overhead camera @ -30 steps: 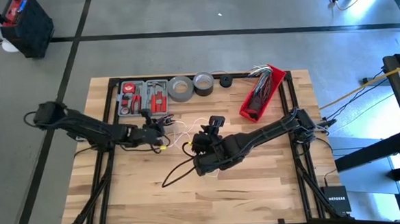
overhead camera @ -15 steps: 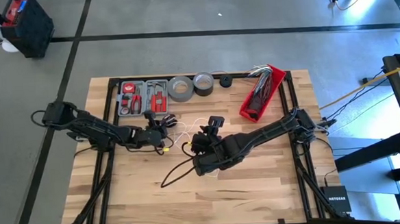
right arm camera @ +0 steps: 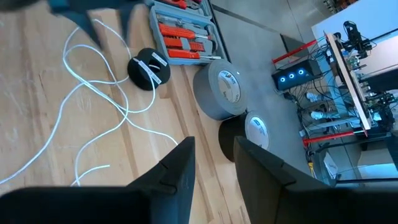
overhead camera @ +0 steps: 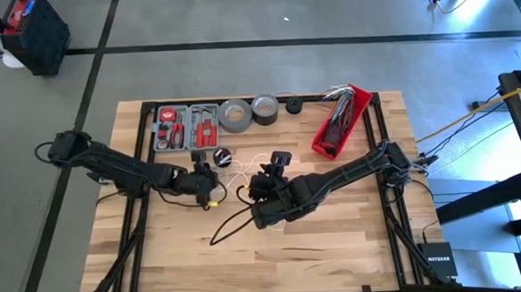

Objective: Coil cords
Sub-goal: Return to Home Position

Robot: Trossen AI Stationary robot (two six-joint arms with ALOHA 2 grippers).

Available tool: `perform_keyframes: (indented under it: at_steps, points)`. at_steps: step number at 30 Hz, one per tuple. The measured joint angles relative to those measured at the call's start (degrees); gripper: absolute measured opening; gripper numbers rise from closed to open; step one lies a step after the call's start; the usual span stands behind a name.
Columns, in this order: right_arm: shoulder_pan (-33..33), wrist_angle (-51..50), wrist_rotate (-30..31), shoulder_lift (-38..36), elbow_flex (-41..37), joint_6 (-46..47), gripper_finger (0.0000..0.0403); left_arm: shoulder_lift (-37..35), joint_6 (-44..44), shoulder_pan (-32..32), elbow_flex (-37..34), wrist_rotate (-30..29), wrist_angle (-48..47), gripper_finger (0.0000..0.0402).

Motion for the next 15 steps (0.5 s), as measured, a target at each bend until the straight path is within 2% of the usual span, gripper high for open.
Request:
perform_keyframes:
  at_steps: [3,6,11,13,15]
  points:
    - [0.0,-0.2,0.0,0.0,0.0,0.0,0.0115,-1.7,-4.3,-0.1,3.3,9.1,-10.2,0.0133]
    - [0.0,-0.2,1.3,0.0,-0.8,-1.6,0.0115,-4.3,-5.5,-0.4,5.4,12.1,-14.1,0.0132]
    - [-0.4,-2.4,15.1,-0.1,-8.0,-3.4,0.0115,-13.5,0.4,-1.8,3.4,12.3,-3.8,0.0131]
    - [-1.3,-3.0,16.5,-1.0,-12.2,-1.0,0.0115,-18.3,2.6,-2.1,1.6,12.3,-0.9,0.0131]
    - [-2.8,-2.6,14.5,-2.9,-16.8,1.6,0.0115,-23.2,3.9,-2.2,-0.1,12.3,0.2,0.0131]
